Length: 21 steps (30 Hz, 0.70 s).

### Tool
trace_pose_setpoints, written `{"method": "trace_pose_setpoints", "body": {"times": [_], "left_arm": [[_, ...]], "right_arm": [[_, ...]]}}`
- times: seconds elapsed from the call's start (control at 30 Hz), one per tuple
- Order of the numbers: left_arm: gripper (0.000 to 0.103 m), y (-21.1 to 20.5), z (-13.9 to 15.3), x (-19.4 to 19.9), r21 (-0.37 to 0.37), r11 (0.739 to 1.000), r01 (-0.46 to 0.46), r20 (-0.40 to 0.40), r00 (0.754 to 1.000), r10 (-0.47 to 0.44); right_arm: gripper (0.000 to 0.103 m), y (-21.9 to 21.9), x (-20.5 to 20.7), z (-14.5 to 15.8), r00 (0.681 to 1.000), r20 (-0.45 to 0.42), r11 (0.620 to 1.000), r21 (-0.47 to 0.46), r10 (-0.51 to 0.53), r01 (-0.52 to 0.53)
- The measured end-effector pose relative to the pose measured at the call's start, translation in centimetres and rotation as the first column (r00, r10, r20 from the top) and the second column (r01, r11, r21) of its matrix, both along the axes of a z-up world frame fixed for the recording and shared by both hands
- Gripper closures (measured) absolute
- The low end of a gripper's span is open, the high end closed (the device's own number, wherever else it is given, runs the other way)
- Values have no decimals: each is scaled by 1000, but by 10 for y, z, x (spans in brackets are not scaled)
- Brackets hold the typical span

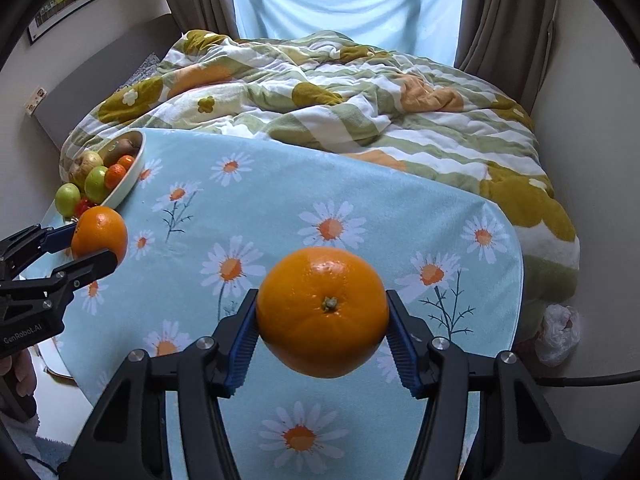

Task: Organize fruits
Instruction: 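Lower the orange onto the plate and open the left tool while the right tool carries its orange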

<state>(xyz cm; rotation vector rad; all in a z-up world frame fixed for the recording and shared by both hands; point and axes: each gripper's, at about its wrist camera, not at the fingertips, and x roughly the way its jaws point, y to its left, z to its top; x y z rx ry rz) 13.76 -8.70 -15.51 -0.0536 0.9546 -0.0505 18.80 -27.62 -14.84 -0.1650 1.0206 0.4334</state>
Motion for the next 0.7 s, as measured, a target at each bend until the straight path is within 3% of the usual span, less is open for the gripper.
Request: {"method": "trace_pose_setpoints", "body": {"times": [0.27,0.7], "left_arm": [[38,42,24,-15,5,1000,-14,20,1000,14],[38,138,47,-20,24,1000,-6,37,999,5]], "right_arm": [[48,49,-8,27,999,29,999,39,31,-33],[48,145,-19,43,999,37,996,85,39,-42]]}}
